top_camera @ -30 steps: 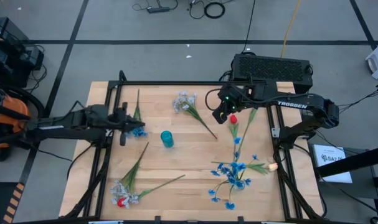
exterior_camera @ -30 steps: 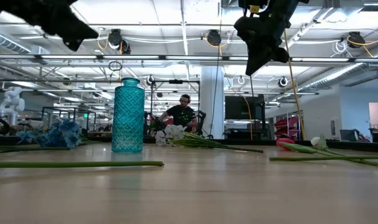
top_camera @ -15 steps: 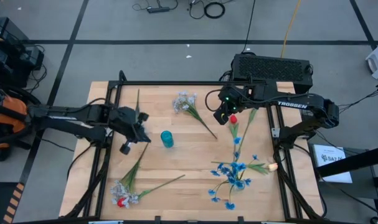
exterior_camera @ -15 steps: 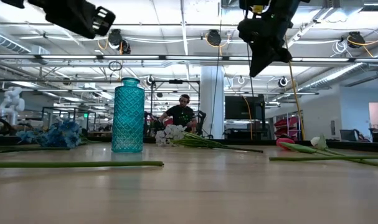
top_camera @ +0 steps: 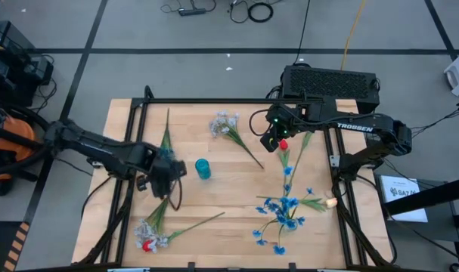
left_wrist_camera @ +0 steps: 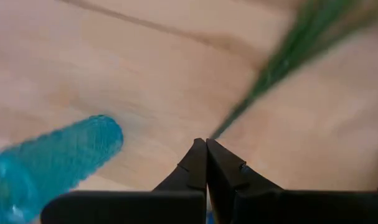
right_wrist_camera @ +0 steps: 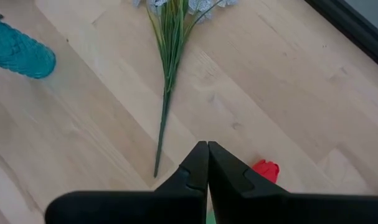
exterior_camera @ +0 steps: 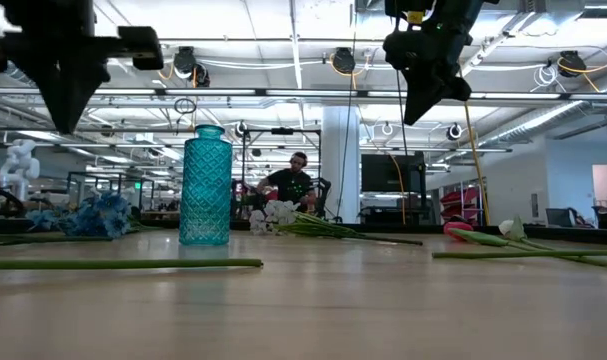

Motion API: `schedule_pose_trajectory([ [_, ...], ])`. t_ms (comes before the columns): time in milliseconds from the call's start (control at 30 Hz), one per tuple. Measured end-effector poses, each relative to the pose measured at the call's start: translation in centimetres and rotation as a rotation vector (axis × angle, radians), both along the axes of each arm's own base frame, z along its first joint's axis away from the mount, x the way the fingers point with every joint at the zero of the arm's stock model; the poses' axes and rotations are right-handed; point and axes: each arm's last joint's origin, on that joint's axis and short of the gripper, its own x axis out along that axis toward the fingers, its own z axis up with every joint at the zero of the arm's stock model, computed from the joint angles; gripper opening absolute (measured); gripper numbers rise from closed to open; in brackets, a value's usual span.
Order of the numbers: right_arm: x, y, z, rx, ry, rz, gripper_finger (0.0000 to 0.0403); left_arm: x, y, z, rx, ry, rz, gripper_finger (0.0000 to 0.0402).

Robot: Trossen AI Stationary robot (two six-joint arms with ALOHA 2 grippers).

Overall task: Sort flowers into vase by color
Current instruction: Put the bottom white flower into the blue vase

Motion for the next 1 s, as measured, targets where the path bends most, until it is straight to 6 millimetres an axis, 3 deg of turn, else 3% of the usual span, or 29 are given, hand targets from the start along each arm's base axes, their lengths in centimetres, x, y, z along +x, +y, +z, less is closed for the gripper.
schedule_pose_trajectory([
  [133,0.0,0.0,0.0,0.007,-0.004,-0.016,0.0000,0.4,-1.6,-1.3,0.118,0.044,-0.179,0.0002],
  [333,0.0,0.0,0.0,0.023,-0.014,-0.049,0.0000,0.6,-2.2,-2.2,0.141,0.094,-0.217,0.0006],
  [767,0.0,0.0,0.0,0.028,-0.017,-0.061,0.0000,0.8,-2.4,-2.5,0.132,0.110,-0.244,0.0117],
  [1000,0.0,0.0,0.0,0.022,-0.014,-0.047,0.0000,0.7,-3.2,-4.0,0.174,0.164,-0.462,0.0124],
])
